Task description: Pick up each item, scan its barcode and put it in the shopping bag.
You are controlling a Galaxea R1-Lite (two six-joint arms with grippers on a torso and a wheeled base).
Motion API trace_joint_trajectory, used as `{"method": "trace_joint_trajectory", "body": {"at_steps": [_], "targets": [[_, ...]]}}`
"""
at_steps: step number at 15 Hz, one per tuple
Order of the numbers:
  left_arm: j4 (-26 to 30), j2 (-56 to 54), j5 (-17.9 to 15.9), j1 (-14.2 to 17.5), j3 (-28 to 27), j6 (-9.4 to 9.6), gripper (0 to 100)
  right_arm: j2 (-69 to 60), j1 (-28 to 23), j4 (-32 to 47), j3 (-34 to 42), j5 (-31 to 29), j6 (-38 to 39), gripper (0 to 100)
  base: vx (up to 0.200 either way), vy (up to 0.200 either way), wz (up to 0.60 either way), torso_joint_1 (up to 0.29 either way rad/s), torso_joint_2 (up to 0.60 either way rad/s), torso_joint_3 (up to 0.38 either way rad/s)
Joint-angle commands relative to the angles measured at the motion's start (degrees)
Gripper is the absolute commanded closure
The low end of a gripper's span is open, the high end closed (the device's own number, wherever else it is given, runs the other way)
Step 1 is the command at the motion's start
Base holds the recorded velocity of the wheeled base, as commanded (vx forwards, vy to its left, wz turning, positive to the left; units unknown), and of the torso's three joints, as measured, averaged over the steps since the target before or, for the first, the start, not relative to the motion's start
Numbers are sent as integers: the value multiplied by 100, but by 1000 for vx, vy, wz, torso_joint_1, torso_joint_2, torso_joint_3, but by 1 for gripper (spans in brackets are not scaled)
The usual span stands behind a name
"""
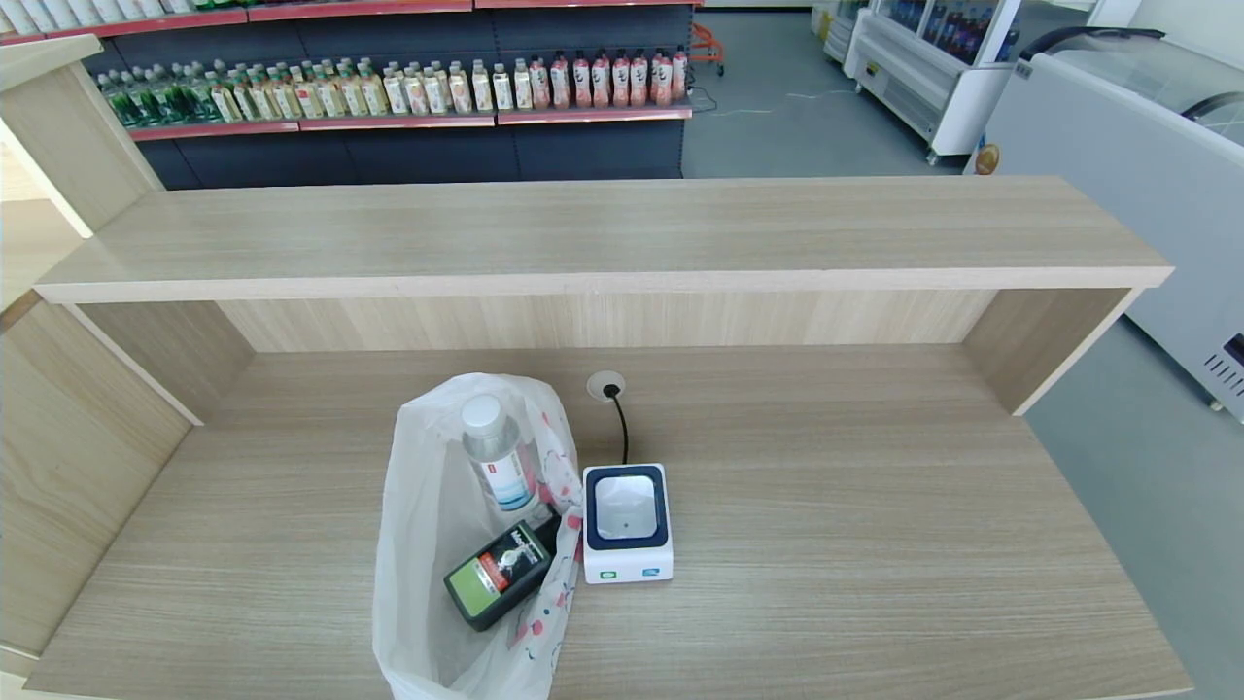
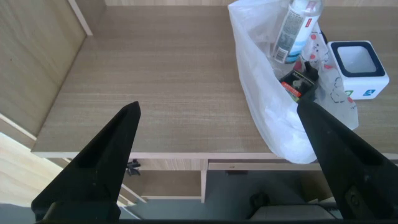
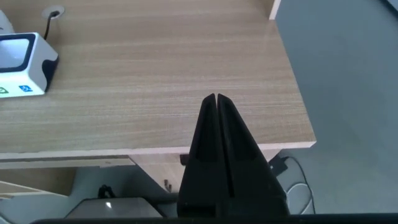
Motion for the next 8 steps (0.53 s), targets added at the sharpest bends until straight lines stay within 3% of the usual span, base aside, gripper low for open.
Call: {"method": "trace_joint_trajectory", "body": {"at_steps": [1, 8], "targets": [[-1, -2, 0, -1, 1, -1, 0, 5, 4, 15, 1, 3, -2, 100, 0, 0, 0, 0, 0, 0], [-1, -2, 0, 8, 1, -1, 0, 14, 4, 24, 1, 3, -37, 100, 0, 0, 0, 0, 0, 0]]}}
